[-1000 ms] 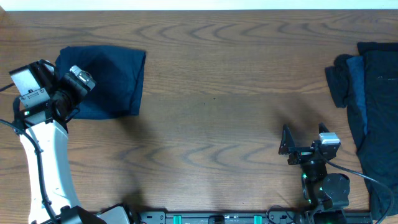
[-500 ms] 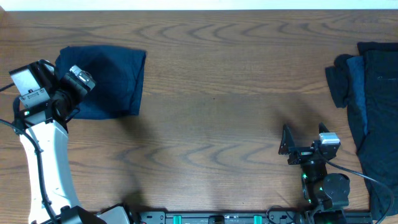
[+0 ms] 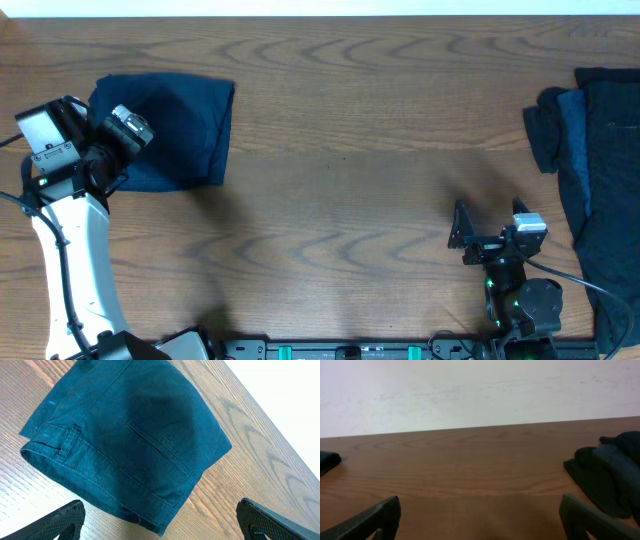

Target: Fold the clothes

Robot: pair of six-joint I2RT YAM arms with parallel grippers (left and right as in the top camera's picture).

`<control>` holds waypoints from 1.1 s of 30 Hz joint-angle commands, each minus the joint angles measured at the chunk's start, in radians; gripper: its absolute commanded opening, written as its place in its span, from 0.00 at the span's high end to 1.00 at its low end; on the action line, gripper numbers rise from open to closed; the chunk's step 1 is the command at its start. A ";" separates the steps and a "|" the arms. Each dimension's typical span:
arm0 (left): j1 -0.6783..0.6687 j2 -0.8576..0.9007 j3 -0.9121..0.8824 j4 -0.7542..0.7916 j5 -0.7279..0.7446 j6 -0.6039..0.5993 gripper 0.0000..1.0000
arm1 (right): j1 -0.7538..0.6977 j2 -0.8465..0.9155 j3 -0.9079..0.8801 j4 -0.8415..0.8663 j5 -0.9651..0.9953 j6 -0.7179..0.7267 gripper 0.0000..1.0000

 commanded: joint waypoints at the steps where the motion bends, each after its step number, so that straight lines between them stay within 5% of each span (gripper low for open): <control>1: -0.003 -0.007 0.005 -0.004 0.012 0.003 0.02 | 0.007 -0.007 -0.003 -0.002 0.014 -0.018 0.01; 8: -0.002 -0.119 -0.012 -0.022 0.009 0.003 0.02 | 0.007 -0.007 -0.003 -0.002 0.014 -0.018 0.01; 33: -0.349 -1.187 -0.475 -0.022 0.009 0.004 0.02 | 0.007 -0.007 -0.003 -0.002 0.014 -0.018 0.01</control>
